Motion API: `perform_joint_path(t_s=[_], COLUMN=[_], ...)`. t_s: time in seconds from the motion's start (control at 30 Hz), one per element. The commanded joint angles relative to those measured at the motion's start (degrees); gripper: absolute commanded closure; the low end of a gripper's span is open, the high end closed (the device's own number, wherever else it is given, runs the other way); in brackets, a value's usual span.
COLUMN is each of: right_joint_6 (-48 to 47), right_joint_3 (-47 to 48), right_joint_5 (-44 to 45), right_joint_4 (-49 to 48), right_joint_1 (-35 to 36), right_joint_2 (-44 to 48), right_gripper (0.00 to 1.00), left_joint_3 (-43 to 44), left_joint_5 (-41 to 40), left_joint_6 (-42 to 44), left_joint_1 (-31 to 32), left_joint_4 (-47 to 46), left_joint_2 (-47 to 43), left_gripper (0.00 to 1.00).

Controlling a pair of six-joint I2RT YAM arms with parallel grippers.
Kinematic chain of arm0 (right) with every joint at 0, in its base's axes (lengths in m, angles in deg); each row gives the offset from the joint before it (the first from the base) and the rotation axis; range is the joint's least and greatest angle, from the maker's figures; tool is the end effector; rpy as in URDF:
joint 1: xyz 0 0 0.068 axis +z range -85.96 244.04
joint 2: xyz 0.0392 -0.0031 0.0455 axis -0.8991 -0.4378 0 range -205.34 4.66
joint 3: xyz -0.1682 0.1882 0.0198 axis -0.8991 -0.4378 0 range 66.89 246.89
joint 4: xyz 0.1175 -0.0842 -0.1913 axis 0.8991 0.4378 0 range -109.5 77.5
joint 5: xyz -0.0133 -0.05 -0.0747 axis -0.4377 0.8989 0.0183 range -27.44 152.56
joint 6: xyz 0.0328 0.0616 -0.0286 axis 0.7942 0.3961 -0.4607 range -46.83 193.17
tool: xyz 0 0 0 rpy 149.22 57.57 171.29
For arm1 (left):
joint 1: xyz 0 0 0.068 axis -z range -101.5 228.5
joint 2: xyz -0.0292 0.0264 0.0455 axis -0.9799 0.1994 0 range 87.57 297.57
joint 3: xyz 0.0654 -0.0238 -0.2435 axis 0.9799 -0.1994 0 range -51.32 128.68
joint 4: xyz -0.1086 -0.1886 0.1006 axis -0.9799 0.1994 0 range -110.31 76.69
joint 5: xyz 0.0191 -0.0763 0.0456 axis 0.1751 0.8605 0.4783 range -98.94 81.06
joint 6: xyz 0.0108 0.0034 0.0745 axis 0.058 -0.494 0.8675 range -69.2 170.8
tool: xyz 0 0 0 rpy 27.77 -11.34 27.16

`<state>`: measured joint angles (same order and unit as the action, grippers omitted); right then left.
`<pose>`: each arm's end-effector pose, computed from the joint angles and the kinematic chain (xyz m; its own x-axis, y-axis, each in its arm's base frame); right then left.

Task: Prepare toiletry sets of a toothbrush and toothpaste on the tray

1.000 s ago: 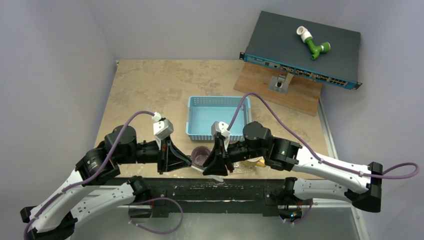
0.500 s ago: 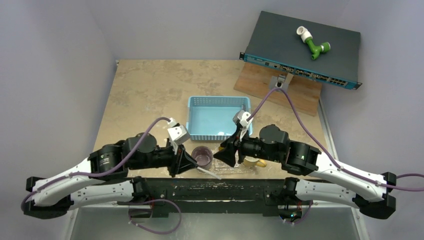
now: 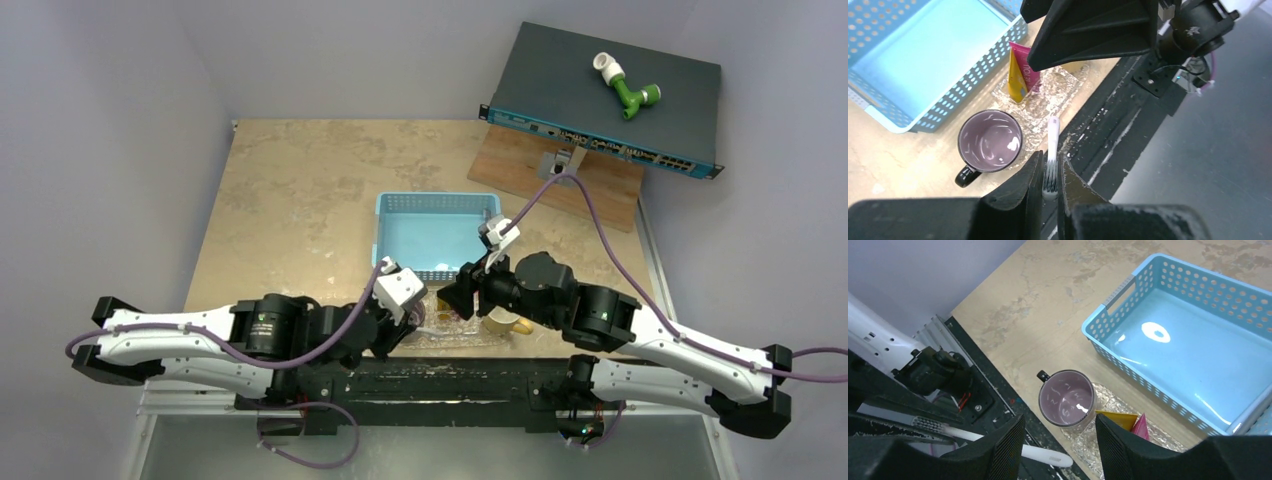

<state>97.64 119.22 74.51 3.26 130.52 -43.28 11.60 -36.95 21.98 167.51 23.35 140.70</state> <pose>0.0929 0.1804 0.3283 -0.4536 -0.0266 -0.8908 -0.6930 0.6391 0.3337 0.0330 -0.1896 0.3327 -0.4307 0.2929 -0.8536 0.7628 0.6237 -0.1709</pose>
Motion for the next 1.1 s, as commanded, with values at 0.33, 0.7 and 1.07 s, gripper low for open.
perform_joint_path(t_s=[0.33, 0.7, 1.07], right_joint_6=[3.02, 4.40, 4.97], right_joint_3=[-2.30, -2.70, -3.20], right_joint_5=[9.53, 9.57, 9.51], right_joint_4=[1.31, 3.22, 3.28], right_joint_1=[0.14, 0.13, 0.14], right_joint_2=[3.83, 4.25, 3.04], right_gripper=[0.44, 0.44, 0.44], left_joint_3=[2.57, 0.48, -1.33], left_joint_5=[-15.86, -16.84, -17.46], left_joint_6=[-2.00, -2.67, -3.56], left_joint_1=[5.82, 5.82, 5.82], left_joint_4=[-2.91, -5.84, -7.07], left_joint_2=[7.54, 10.74, 12.82], left_gripper=[1.00, 1.00, 1.00])
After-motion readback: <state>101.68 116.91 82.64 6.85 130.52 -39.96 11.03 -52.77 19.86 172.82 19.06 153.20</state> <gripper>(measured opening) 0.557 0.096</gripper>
